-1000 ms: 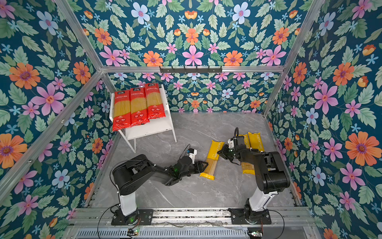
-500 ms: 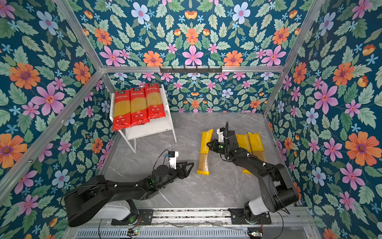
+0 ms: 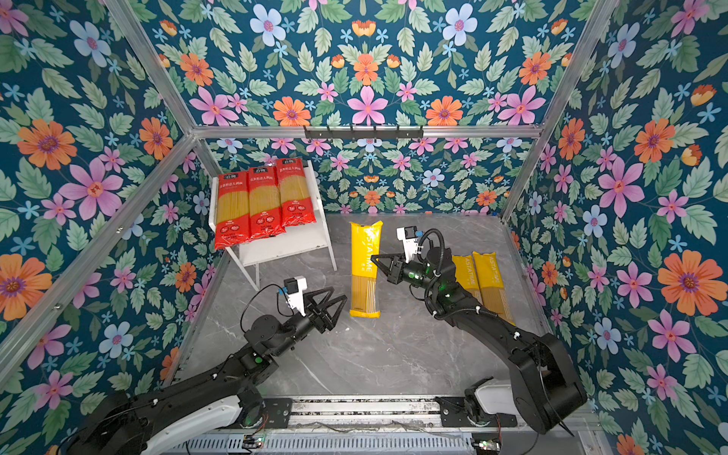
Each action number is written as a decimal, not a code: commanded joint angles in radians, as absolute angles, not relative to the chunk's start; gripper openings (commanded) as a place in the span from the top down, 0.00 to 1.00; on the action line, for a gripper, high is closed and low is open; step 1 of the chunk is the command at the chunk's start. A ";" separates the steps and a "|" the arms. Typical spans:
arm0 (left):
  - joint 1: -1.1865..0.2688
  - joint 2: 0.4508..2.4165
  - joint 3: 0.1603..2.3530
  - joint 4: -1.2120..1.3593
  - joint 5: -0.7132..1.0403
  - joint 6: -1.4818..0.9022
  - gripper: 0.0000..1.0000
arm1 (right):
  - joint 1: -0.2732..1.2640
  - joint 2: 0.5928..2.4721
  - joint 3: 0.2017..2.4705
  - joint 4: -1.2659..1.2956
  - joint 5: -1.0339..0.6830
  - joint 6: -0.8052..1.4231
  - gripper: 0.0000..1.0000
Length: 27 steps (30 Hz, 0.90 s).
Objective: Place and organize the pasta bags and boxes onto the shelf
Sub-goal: 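Grasp the yellow pack's other end with the left gripper and lift with both, then carry the yellow pack with both grippers toward the shelf's lower tier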
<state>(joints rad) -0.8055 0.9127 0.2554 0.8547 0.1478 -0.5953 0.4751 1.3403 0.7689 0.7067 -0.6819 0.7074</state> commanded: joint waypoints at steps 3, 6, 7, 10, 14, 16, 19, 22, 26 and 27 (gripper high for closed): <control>-0.779 0.928 0.273 0.844 0.294 -0.592 0.15 | 0.517 1.334 0.788 1.039 -0.826 0.789 1.00; -0.761 0.927 0.255 0.921 0.331 -0.631 0.15 | 0.555 1.319 0.790 1.035 -0.852 0.770 1.00; -0.760 0.932 0.254 0.941 0.340 -0.635 0.15 | 0.567 1.317 0.790 1.041 -0.866 0.770 1.00; -0.759 0.956 0.262 0.984 0.363 -0.644 0.16 | 0.598 1.318 0.790 1.059 -0.888 0.770 1.00; -0.759 1.020 0.282 1.092 0.443 -0.676 0.21 | 0.625 1.337 0.789 1.089 -0.902 0.785 1.00; -0.758 1.053 0.288 1.140 0.480 -0.696 0.31 | 0.626 1.352 0.780 1.125 -0.895 0.809 1.00; -0.757 1.069 0.280 1.156 0.476 -0.717 0.50 | 0.626 1.369 0.770 1.148 -0.876 0.828 1.00; -0.755 1.062 0.267 1.129 0.422 -0.738 0.68 | 0.624 1.390 0.768 1.111 -0.843 0.853 0.95; -0.753 1.048 0.244 1.058 0.364 -0.767 0.76 | 0.623 1.419 0.727 1.082 -0.796 0.866 0.57; -0.751 1.041 0.219 1.069 0.349 -0.786 0.77 | 0.619 1.425 0.702 1.087 -0.782 0.872 0.52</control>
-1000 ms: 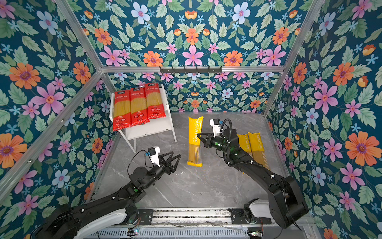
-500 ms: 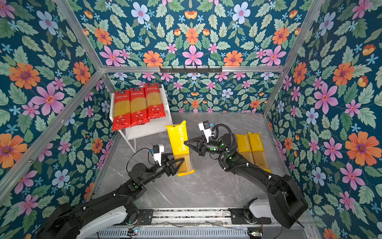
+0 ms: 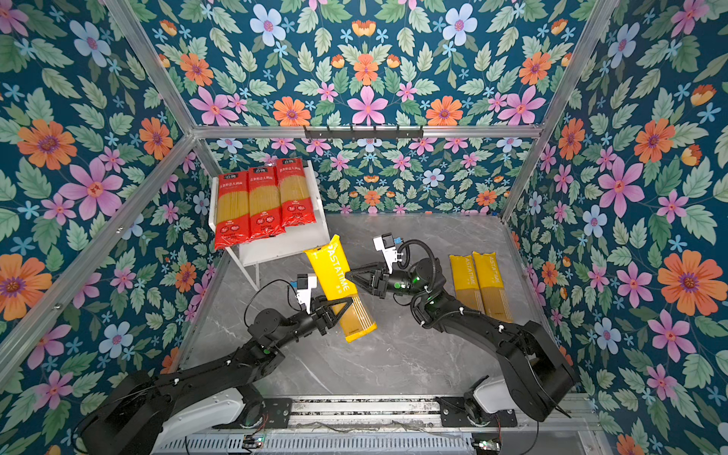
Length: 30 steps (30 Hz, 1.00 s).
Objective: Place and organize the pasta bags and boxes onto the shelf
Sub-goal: 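Carry the yellow pack with both grippers toward the shelf's lower tier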
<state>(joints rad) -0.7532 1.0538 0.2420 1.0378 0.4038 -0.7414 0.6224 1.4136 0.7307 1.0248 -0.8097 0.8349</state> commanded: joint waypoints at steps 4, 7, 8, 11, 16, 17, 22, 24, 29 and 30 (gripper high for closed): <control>-0.729 0.992 0.098 1.121 0.292 -0.857 0.78 | 0.600 1.451 0.596 1.063 -0.729 0.919 0.39; -0.642 0.928 0.060 1.060 0.306 -0.938 0.78 | 0.621 1.505 0.549 1.019 -0.734 0.952 0.35; -0.609 0.910 0.063 1.029 0.326 -0.961 0.77 | 0.632 1.525 0.542 1.019 -0.745 0.967 0.33; -0.499 0.880 0.119 0.904 0.435 -1.025 0.76 | 0.668 1.589 0.512 1.059 -0.749 1.026 0.31; -0.383 0.929 0.190 0.859 0.581 -1.062 0.76 | 0.755 1.710 0.501 1.232 -0.711 1.120 0.30; -0.368 0.943 0.195 0.876 0.596 -1.076 0.77 | 0.769 1.734 0.509 1.262 -0.708 1.140 0.29; -0.346 0.997 0.210 0.950 0.642 -1.123 0.78 | 0.801 1.884 0.563 1.424 -0.691 1.254 0.17; -0.345 1.007 0.209 0.948 0.636 -1.121 0.78 | 0.807 1.888 0.580 1.424 -0.681 1.245 0.20; -0.344 1.003 0.198 0.966 0.626 -1.137 0.78 | 0.816 1.813 0.538 1.373 -0.552 1.166 0.23; -0.344 0.999 0.196 0.966 0.624 -1.137 0.78 | 0.816 1.804 0.537 1.352 -0.538 1.158 0.25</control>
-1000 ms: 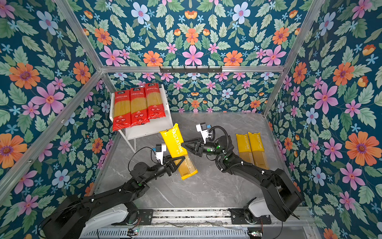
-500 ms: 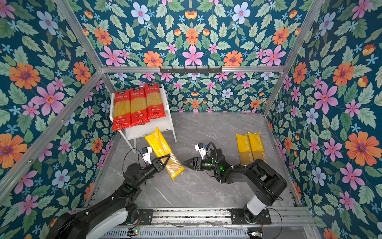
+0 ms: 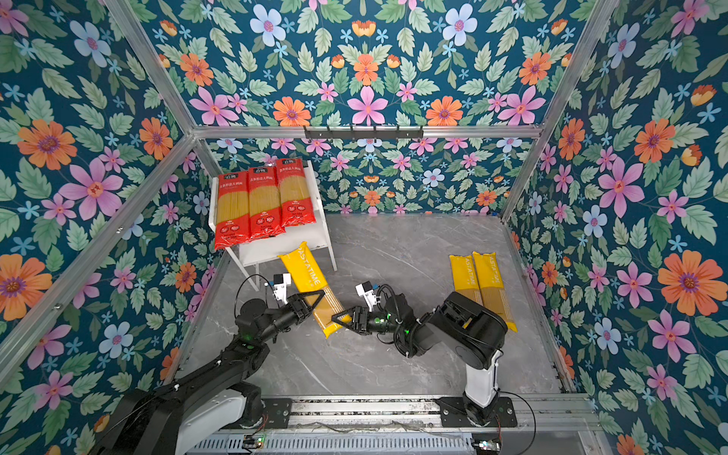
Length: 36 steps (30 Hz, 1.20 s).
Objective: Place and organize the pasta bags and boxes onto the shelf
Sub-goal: 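Carry the yellow pack with both grippers toward the shelf's lower tier, then insert the pack under the shelf with the left gripper while the right releases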
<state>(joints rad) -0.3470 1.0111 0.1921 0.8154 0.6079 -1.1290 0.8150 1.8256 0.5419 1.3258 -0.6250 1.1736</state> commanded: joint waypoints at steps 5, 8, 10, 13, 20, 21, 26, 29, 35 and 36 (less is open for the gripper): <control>-0.344 1.001 0.186 0.998 0.621 -1.148 0.78 | 0.818 1.801 0.542 1.321 -0.486 1.164 0.55; -0.344 1.014 0.187 1.002 0.626 -1.147 0.77 | 0.819 1.815 0.555 1.344 -0.494 1.170 0.80; -0.344 1.021 0.184 1.007 0.627 -1.149 0.76 | 0.823 1.825 0.570 1.353 -0.512 1.177 0.85; -0.337 1.022 0.186 1.000 0.627 -1.146 0.75 | 0.833 1.814 0.580 1.343 -0.522 1.166 0.90; -0.270 0.971 0.210 0.878 0.621 -1.138 0.56 | 0.841 1.758 0.639 1.208 -0.510 1.105 0.92; -0.254 0.949 0.213 0.840 0.607 -1.133 0.54 | 0.842 1.765 0.662 1.192 -0.507 1.108 0.93; -0.170 0.857 0.218 0.710 0.580 -1.135 0.43 | 0.842 1.830 0.801 1.180 -0.500 1.155 0.97; -0.120 0.819 0.219 0.700 0.584 -1.161 0.36 | 0.845 1.876 0.903 1.148 -0.475 1.179 0.99; -0.048 0.756 0.184 0.679 0.555 -1.213 0.25 | 0.865 1.957 1.140 0.959 -0.381 1.136 1.00; -0.033 0.748 0.171 0.681 0.539 -1.229 0.23 | 0.867 1.979 1.181 0.926 -0.359 1.136 1.00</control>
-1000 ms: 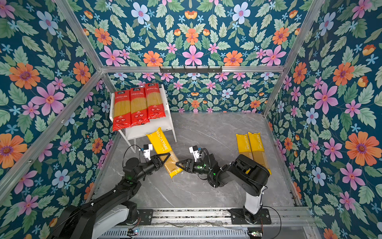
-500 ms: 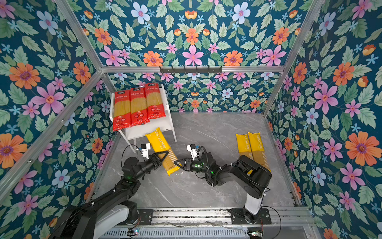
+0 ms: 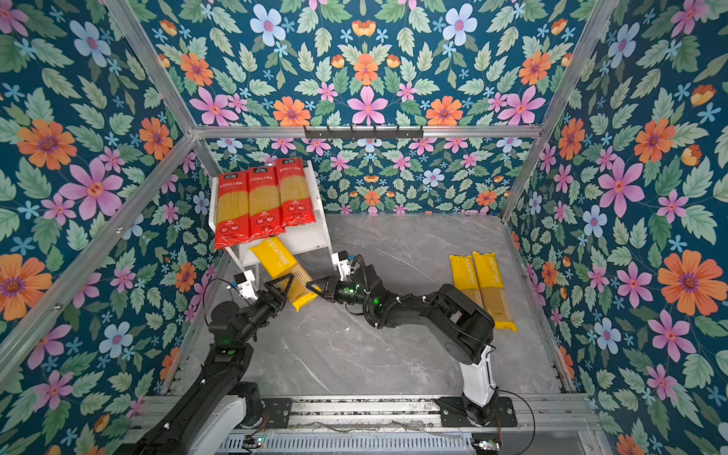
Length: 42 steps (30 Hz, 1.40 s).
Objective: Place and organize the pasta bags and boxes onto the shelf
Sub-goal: 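Insert the pack under the shelf with the left gripper while the right releases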
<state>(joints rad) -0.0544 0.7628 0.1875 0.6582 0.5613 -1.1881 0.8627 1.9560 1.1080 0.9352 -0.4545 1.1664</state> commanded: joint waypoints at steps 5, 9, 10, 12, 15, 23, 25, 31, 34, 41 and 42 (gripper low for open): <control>0.026 0.739 0.099 0.805 0.482 -1.330 0.17 | 0.884 2.103 1.376 0.828 -0.278 1.176 1.00; 0.029 0.755 0.103 0.817 0.468 -1.322 0.14 | 0.911 2.183 1.525 0.738 -0.205 1.182 1.00; 0.029 0.760 0.101 0.827 0.468 -1.324 0.15 | 0.915 2.199 1.555 0.722 -0.196 1.193 0.96; 0.031 0.769 0.100 0.842 0.468 -1.320 0.16 | 0.920 2.230 1.617 0.689 -0.196 1.213 0.87; 0.031 0.773 0.098 0.861 0.464 -1.318 0.18 | 0.920 2.222 1.620 0.673 -0.199 1.198 0.72; 0.032 0.803 0.087 0.871 0.437 -1.315 0.44 | 0.900 2.081 1.405 0.682 -0.206 1.143 0.55; 0.032 0.814 0.086 0.875 0.430 -1.321 0.53 | 0.894 2.040 1.338 0.686 -0.192 1.119 0.54; 0.062 0.824 0.126 0.815 0.447 -1.298 0.70 | 0.889 1.863 1.199 0.463 -0.150 0.838 0.54; 0.102 0.837 0.167 0.744 0.490 -1.256 0.70 | 0.918 1.745 1.157 0.223 0.008 0.574 0.54; 0.230 0.934 0.201 0.812 0.609 -1.281 0.65 | 0.935 1.529 1.014 -0.010 0.475 0.319 0.02; 0.234 0.947 0.206 0.825 0.622 -1.282 0.61 | 0.933 1.508 0.976 0.011 0.551 0.377 0.01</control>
